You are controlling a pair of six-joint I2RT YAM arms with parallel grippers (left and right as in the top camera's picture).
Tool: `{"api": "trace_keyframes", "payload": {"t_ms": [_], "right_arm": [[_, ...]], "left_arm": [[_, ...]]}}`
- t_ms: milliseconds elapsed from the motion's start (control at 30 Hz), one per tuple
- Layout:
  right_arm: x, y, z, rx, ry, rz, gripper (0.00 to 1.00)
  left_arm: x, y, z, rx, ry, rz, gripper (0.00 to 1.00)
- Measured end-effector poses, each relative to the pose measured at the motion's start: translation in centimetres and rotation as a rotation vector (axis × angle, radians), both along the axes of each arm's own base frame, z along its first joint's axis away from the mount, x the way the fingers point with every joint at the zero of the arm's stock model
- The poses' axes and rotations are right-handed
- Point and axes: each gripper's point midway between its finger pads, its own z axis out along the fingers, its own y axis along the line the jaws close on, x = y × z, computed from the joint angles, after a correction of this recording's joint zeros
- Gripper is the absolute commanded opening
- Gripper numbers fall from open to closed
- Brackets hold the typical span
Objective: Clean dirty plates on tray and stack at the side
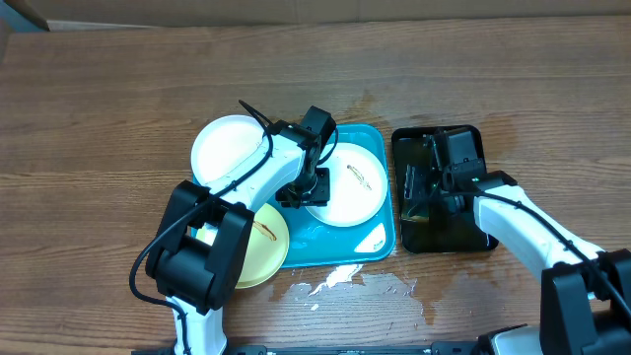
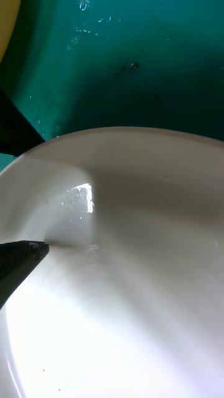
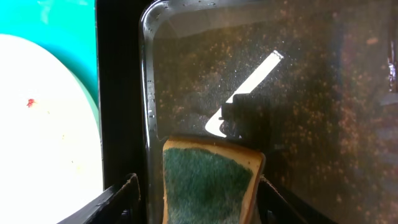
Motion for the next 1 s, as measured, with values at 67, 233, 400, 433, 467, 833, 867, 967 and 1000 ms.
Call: {"api": "trace_keyframes", "payload": {"t_ms": [67, 233, 400, 433, 467, 833, 867, 967, 1000], "right_arm": [[0.1, 0.0, -0.6, -0.005, 0.011, -0.003, 0.55], [-0.3, -0.2, -2.3, -0.007, 0.058, -0.026, 0.43], [-0.3, -0.6, -2.4, -0.030, 0.061, -0.048, 0.10], [-0.4, -0.7, -2.4, -0.037, 0.062, -0.047, 0.07], [-0.4, -0.8, -2.4, -0.038, 0.062, -0.051, 0.06], [-0.7, -1.3, 0.3, -0.083, 0.154, -0.068, 0.62], [-1.1, -1.3, 0.5, -0.086, 0.174, -0.068, 0.62], [-3.1, -1.6, 0.2, -0.092, 0.259, -0.072, 0.61], [-3.6, -1.6, 0.1, -0.088, 0.279, -0.074, 0.61]], "left_arm": [[0.0, 0.0, 0.0, 0.000, 0.000, 0.000, 0.45], [0.0, 0.0, 0.0, 0.000, 0.000, 0.000, 0.45], [0.0, 0.0, 0.0, 0.000, 0.001, 0.000, 0.45], [0.0, 0.0, 0.0, 0.000, 0.000, 0.000, 0.45], [0.0, 0.0, 0.0, 0.001, 0.000, 0.000, 0.45], [0.0, 0.0, 0.0, 0.003, -0.001, 0.000, 0.49], [0.0, 0.1, 0.0, 0.004, -0.001, 0.000, 0.49], [0.0, 0.1, 0.0, 0.004, -0.001, 0.000, 0.49], [0.0, 0.1, 0.0, 0.004, -0.001, 0.000, 0.49]]}}
